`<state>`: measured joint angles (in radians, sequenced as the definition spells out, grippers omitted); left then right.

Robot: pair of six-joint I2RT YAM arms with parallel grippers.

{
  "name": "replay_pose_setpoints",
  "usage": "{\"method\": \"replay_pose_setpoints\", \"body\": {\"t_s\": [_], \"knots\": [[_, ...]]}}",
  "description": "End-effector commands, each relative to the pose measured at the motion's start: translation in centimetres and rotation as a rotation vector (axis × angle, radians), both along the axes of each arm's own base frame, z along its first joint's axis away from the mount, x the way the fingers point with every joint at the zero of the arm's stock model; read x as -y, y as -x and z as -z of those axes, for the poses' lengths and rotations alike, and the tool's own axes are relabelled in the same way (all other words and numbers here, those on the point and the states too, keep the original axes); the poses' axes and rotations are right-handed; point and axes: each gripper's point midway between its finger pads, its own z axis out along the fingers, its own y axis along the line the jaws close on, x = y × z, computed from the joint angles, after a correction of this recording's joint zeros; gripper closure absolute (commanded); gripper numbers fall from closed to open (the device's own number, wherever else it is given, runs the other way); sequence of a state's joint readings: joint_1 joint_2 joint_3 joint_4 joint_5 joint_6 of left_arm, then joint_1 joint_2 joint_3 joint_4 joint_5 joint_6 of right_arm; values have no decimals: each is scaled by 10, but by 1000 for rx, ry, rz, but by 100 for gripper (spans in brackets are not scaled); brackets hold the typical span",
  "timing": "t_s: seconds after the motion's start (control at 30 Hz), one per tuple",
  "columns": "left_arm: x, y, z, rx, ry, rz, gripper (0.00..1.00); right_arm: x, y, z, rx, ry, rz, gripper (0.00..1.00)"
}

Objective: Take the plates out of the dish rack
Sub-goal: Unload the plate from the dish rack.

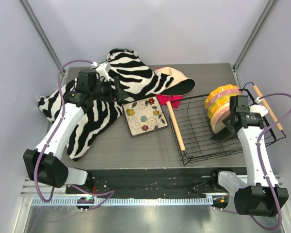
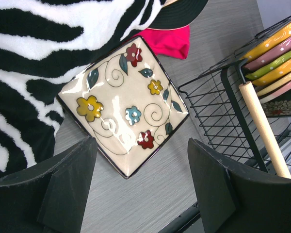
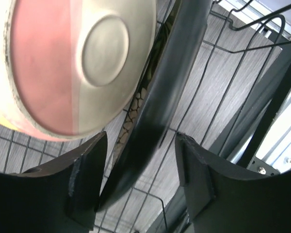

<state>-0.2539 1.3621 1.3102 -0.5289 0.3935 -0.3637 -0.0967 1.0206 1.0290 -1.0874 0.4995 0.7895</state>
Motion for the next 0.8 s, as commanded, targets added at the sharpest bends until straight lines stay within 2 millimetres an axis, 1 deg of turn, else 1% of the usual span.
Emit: {"method": "replay_pose_setpoints", "body": {"t_s": [0.0, 0.1, 0.17, 0.23, 0.27, 0.3, 0.33, 0.4, 0.47, 0.53, 0.6, 0.67, 0.7, 0.73, 0.77], "knots": [[1, 2, -17, 55, 19, 8, 20, 21, 11, 4, -38, 110, 71, 38], [0, 0, -16, 53, 16, 4, 20, 22, 7, 8, -40, 114, 70, 41], [1, 1, -16, 54, 15, 7, 20, 23, 2, 9, -39, 114, 67, 44], [0, 0, -15, 51, 14, 5, 20, 23, 0, 9, -41, 114, 60, 49], [0, 0, -16, 54, 15, 5, 20, 23, -2, 9, -38, 114, 60, 55], [0, 0, -15, 51, 13, 4, 20, 23, -3, 9, -44, 113, 58, 58], [0, 0, -14, 50, 13, 4, 20, 22, -5, 6, -41, 111, 49, 63], [0, 0, -14, 51, 13, 4, 20, 22, -8, 2, -36, 114, 35, 64], [0, 1, -15, 50, 16, 6, 20, 23, -13, -6, -44, 134, -16, 70], [1, 1, -16, 55, 19, 6, 20, 27, -15, -15, -50, 159, -26, 73], [1, 1, -16, 55, 24, 7, 20, 31, -14, -20, -73, 185, -33, 77], [1, 1, -17, 59, 26, 7, 20, 32, -16, -25, -84, 195, -46, 84], [1, 1, -17, 59, 26, 7, 20, 32, -17, -27, -85, 196, -50, 85], [1, 1, -17, 58, 27, 6, 20, 32, -19, -31, -75, 197, -53, 93], [1, 1, -17, 60, 27, 6, 20, 32, -20, -31, -85, 195, -59, 96]]}}
